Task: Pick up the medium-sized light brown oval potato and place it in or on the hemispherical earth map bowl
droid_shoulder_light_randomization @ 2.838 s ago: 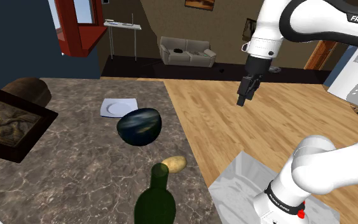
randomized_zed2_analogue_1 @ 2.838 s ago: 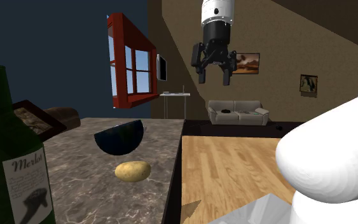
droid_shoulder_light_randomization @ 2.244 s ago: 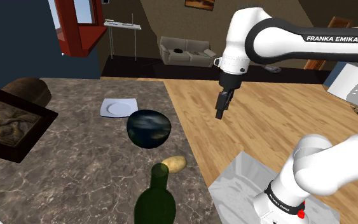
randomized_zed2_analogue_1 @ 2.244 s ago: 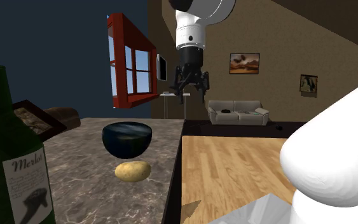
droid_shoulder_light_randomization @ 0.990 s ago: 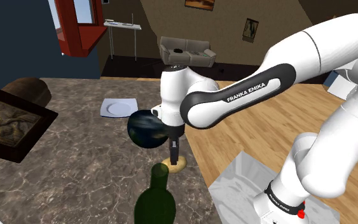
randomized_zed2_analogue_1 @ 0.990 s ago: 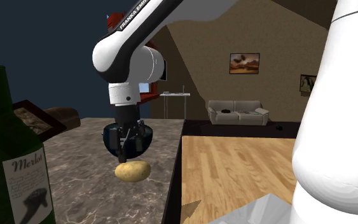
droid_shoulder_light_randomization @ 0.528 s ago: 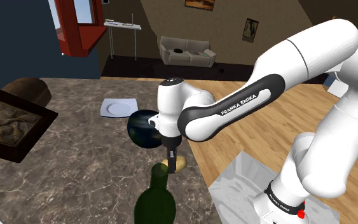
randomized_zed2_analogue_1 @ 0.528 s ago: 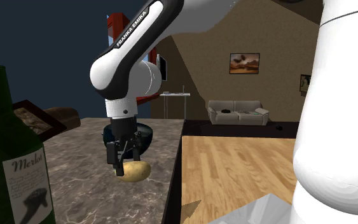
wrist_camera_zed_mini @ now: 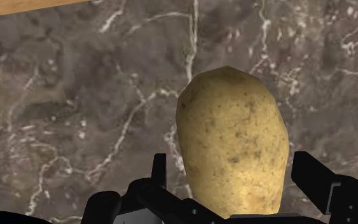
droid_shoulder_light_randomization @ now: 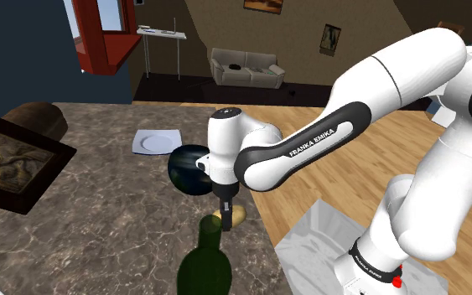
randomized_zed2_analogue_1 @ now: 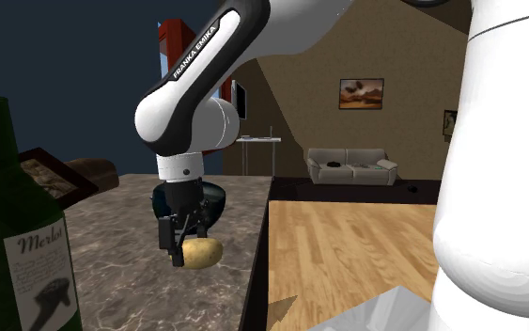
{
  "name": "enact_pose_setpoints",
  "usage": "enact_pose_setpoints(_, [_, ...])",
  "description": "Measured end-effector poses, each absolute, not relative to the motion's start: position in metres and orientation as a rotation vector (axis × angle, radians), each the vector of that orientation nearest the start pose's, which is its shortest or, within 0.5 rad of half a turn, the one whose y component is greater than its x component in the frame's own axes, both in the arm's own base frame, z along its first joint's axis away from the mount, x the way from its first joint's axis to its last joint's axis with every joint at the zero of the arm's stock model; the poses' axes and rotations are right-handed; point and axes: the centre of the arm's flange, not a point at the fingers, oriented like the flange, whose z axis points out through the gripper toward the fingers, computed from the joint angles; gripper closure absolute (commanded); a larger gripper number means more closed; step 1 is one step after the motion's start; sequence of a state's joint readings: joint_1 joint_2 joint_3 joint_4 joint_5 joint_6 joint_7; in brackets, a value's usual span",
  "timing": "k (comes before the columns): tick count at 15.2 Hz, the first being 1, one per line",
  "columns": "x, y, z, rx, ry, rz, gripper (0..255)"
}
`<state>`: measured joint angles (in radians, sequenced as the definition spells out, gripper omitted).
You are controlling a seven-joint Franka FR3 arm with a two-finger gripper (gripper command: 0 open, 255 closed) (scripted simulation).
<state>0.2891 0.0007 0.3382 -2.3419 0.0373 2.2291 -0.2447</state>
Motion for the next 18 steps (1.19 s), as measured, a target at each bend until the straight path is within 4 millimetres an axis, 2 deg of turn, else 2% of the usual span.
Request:
enact_pose_setpoints(1, [0.397,0.289,0.324,-2.853,-1.287,0.183,255])
enact_pose_setpoints(11, [0.397,0.289,0.324,-2.853,-1.287,0.183,255])
enact_pose_setpoints(18, [0.398,0.289,0.354,-2.853,-1.287,0.182,255])
